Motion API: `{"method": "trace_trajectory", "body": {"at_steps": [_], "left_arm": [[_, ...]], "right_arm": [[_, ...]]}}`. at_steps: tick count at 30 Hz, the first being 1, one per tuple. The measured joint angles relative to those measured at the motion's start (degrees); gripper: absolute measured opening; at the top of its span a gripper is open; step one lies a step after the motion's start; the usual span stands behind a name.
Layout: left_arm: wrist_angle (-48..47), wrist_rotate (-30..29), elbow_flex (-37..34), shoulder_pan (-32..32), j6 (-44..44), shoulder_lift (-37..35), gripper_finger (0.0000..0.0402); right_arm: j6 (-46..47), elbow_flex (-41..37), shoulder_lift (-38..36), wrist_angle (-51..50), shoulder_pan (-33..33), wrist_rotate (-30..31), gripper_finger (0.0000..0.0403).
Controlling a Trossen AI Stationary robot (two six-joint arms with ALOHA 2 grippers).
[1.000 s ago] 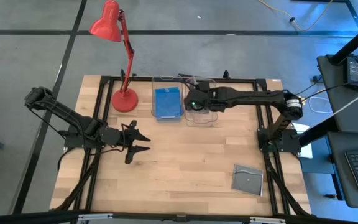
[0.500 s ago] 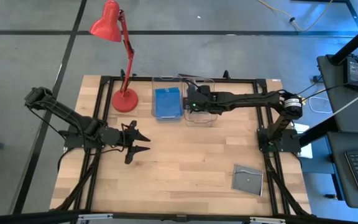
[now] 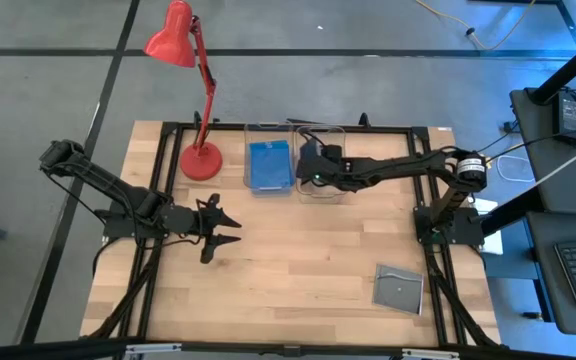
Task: Pick & place jewel cases by type
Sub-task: Put the left black CD case into the right transparent bin
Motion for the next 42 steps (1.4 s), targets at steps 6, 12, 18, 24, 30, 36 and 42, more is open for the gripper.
{"method": "trace_trajectory", "body": {"at_steps": [6, 12, 18, 24, 30, 36, 42], "left_arm": [[0.0, 0.0, 0.0, 0.0, 0.0, 0.0, 0.0171], [0.1, 0.0, 0.0, 0.0, 0.0, 0.0, 0.0171], [0.1, -0.1, 0.0, 0.0, -1.5, 0.0, 0.0171], [0.1, -0.1, 0.0, 0.0, -1.5, 0.0, 0.0171], [0.1, -0.2, 0.0, 0.0, -1.5, 0.0, 0.0171], [0.1, -2.1, 0.0, 0.0, -1.5, 0.0, 0.0171], [0.1, -4.4, 0.0, 0.0, -1.5, 0.0, 0.0171]], "right_arm": [[-0.1, -1.4, -0.2, 1.0, -0.4, 0.1, 0.0033], [-2.4, -1.4, -0.2, 0.7, -0.7, 0.8, 0.0044], [-5.0, -1.7, 0.1, -0.3, -0.7, 0.0, 0.0115], [-6.6, -1.7, 0.1, -1.2, -1.1, -2.0, 0.0174], [-14.1, -1.6, 0.1, -1.1, -1.2, -3.3, 0.0189], [-23.3, -1.6, 0.1, -1.0, -1.9, -6.8, 0.019], [-35.4, -1.5, 0.1, -1.6, -3.5, -15.2, 0.019]]}}
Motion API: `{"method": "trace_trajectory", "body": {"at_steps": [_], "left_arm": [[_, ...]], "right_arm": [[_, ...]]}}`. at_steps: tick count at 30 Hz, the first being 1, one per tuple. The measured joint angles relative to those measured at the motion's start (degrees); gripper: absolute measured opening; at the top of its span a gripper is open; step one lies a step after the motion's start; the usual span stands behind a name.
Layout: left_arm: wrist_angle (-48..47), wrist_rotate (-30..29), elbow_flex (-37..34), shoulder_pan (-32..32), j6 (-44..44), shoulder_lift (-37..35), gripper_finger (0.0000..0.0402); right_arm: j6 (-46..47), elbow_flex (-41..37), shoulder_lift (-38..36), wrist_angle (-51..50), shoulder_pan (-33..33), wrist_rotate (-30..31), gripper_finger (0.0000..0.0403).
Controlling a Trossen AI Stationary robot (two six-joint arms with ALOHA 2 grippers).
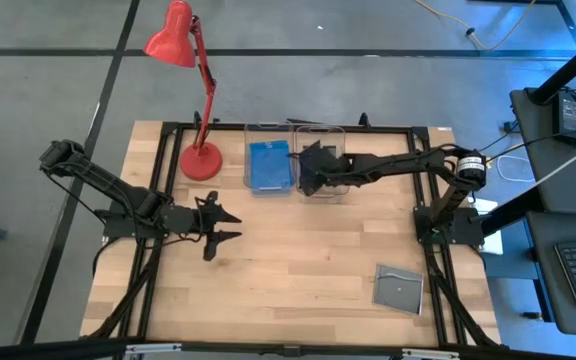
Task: Pick & place jewel cases by type
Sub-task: Put the left black CD case into the right transparent bin, then put the black CD case into the right transparent bin
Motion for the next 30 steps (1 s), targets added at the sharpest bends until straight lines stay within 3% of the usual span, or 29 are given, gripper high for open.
{"method": "trace_trajectory", "body": {"at_steps": [4, 9, 21, 30], "left_arm": [[0.0, -0.2, 0.0, 0.0, 0.0, 0.0, 0.0171], [0.0, -0.2, 0.0, 0.0, 0.1, 0.0, 0.0171], [0.0, -0.2, 0.0, 0.0, 0.0, 0.0, 0.0171], [0.0, -0.2, 0.0, 0.0, 0.0, 0.0, 0.0171]], "right_arm": [[-5.1, 0.2, -0.2, -1.7, -1.3, -3.4, 0.019], [-2.0, 2.4, -0.1, -6.2, -2.6, -3.6, 0.019], [-2.4, 13.1, 0.0, -15.6, -3.3, -0.9, 0.019], [-3.8, 16.2, 0.0, -22.1, -3.8, 1.6, 0.019]]}}
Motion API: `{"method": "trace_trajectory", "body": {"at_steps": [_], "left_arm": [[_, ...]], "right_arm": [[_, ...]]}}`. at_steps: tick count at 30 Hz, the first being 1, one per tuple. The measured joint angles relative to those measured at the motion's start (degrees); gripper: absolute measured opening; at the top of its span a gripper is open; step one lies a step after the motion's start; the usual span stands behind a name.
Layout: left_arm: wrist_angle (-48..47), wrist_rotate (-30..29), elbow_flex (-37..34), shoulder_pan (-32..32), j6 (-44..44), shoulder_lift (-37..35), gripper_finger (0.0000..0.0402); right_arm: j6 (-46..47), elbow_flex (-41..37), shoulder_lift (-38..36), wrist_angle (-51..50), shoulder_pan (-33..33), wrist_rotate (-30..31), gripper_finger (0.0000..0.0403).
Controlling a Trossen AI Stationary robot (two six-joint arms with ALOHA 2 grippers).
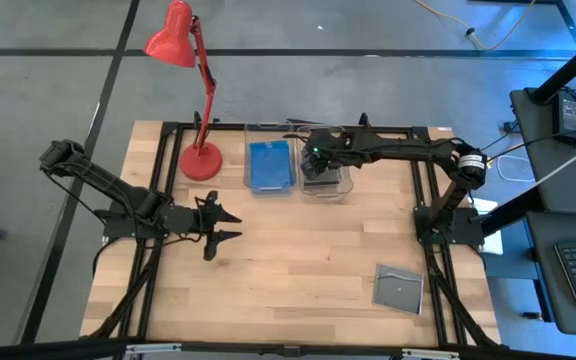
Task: Pick & place jewel cases by type
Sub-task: Put the black CD case into the right transparent bin
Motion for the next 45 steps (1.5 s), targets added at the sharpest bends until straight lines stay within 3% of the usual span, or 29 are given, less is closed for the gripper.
{"method": "trace_trajectory", "body": {"at_steps": [6, 13, 19, 26, 30, 36, 41, 45], "left_arm": [[0.0, 0.0, 0.0, 0.0, 0.0, 0.0, 0.0171], [0.0, 0.1, 0.0, -0.1, -2.2, 0.0, 0.0171], [0.0, 0.0, 0.0, -0.2, -7.5, 0.0, 0.0171], [0.2, 0.0, 0.0, -0.2, -14.7, 0.2, 0.0171], [1.2, 0.6, 0.0, -0.2, -19.9, 1.3, 0.0171], [7.0, 4.5, 0.0, -0.2, -22.5, 6.1, 0.0171], [15.9, 5.4, 0.0, -0.2, -22.4, 13.0, 0.0171], [24.3, 6.6, 0.0, -0.2, -22.3, 19.3, 0.0171]], "right_arm": [[-0.4, 0.2, -0.1, -1.1, 0.0, -0.2, 0.019], [-1.8, 8.0, -0.5, -15.7, 3.6, -7.7, 0.019], [5.6, 15.1, -0.6, -30.1, 12.3, -11.0, 0.019], [15.6, 16.3, -0.6, -34.6, 27.5, -15.4, 0.019], [26.6, 15.2, -0.6, -35.3, 36.8, -17.1, 0.019], [52.0, 13.1, -0.5, -35.4, 50.2, -17.0, 0.019], [73.7, 8.6, -0.5, -34.4, 59.9, -16.1, 0.019], [85.5, 4.2, -0.5, -32.4, 65.5, -16.6, 0.019]]}}
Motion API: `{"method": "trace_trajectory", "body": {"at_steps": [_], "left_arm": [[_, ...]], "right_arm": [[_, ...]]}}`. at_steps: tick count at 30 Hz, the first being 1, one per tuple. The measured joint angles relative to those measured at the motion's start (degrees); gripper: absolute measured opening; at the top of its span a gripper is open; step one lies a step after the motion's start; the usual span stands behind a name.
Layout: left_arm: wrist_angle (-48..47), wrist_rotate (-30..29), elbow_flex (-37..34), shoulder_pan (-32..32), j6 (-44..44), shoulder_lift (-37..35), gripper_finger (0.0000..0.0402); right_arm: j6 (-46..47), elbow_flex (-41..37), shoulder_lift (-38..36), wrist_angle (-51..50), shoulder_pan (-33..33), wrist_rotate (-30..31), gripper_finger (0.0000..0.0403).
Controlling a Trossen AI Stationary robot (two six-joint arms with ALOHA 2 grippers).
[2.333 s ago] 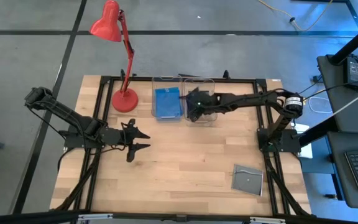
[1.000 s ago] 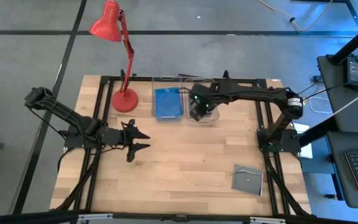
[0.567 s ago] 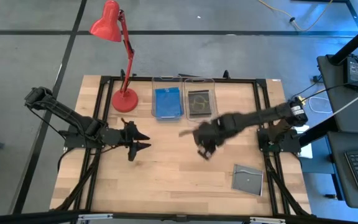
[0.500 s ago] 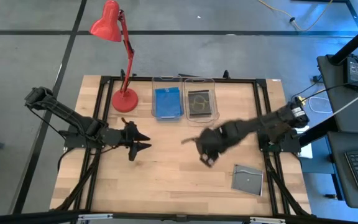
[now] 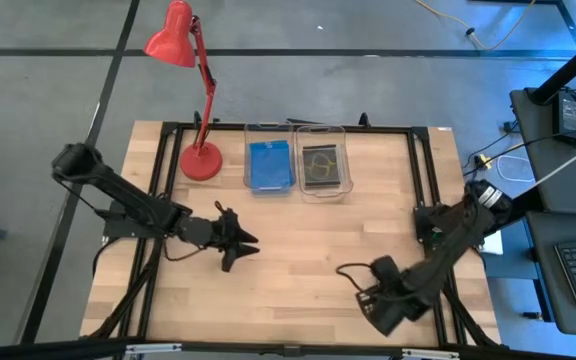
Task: Pick & place jewel cases by type
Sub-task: Put the black CD case into the right transparent bin
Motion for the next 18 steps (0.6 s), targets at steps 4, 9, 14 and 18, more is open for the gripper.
{"method": "trace_trajectory", "body": {"at_steps": [4, 9, 14, 18], "left_arm": [[8.3, 2.1, 0.0, 0.0, -0.1, 6.2, 0.0171], [16.4, 3.1, 0.0, 0.0, -0.2, 12.3, 0.0171], [21.0, 4.8, 0.8, 0.0, -0.1, 16.4, 0.0171], [21.1, 6.5, 2.4, 0.0, -0.2, 18.3, 0.0171]], "right_arm": [[4.5, -4.1, 0.0, 3.3, 3.2, -0.1, 0.019], [6.1, -10.1, 0.0, 8.6, 4.1, 0.0, 0.019], [5.6, -17.4, 0.0, 20.1, 3.7, 1.3, 0.019], [4.5, -22.9, 0.0, 29.4, 3.5, 3.2, 0.019]]}}
